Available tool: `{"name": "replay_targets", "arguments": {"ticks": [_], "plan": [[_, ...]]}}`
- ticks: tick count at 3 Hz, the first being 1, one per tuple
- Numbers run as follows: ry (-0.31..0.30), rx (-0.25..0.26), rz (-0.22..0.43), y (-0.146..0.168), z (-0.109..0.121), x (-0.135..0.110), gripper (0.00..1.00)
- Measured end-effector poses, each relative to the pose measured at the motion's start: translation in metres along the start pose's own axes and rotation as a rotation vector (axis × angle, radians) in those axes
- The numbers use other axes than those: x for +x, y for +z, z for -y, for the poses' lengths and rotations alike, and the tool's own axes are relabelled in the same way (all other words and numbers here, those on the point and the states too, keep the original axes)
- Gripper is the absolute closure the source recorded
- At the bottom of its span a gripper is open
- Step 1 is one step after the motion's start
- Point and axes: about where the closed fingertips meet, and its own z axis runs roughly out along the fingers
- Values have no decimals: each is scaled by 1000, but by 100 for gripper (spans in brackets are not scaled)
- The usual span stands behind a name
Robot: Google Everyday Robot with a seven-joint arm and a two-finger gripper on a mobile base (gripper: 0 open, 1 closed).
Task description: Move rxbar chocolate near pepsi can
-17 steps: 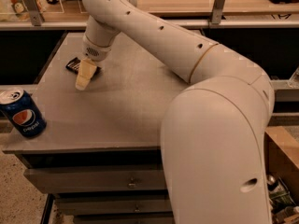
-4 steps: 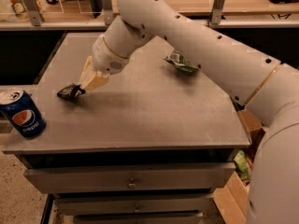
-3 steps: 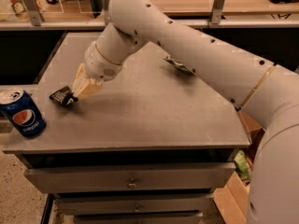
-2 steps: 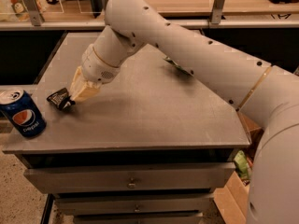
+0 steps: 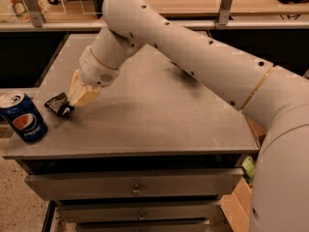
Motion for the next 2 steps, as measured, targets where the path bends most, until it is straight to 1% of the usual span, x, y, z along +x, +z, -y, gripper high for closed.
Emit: {"name": "replay_targets", "arguments": {"ticks": [1,2], "plan": [[10,7,-34,0,4,1,15],[54,46,-87,-8,16,10,0]]}}
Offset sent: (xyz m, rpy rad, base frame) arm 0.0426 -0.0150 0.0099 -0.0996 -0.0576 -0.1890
